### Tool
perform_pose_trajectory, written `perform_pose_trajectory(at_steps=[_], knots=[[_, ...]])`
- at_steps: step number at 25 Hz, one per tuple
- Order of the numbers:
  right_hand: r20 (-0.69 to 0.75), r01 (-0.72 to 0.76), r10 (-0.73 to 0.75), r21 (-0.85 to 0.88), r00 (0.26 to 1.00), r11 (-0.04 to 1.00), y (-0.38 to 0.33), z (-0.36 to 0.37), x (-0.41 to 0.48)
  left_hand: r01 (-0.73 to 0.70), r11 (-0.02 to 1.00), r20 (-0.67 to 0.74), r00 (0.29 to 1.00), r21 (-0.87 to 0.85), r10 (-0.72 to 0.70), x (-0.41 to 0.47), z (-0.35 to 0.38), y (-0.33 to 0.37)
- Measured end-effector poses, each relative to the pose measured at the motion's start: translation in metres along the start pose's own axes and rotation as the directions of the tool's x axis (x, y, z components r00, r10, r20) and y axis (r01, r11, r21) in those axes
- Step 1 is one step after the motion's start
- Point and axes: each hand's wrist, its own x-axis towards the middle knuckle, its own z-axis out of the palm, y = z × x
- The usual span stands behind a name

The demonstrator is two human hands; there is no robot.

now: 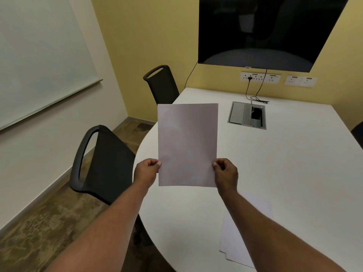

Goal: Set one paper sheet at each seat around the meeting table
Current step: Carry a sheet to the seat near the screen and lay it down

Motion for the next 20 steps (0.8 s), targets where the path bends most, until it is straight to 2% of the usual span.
perform_pose_trajectory(at_steps=[12,20], knots=[[-0.111,0.063,-0.055,0.074,0.992,0.995,-0.077,0.199,-0.025,-0.103,0.994,0.072,0.992,0.039,0.100,0.130,-0.177,0.021],[-0.182,0.091,-0.071,0.102,0.981,0.991,-0.114,0.295,0.002,-0.114,0.991,0.096,0.990,0.068,0.107,0.230,-0.232,0.037]])
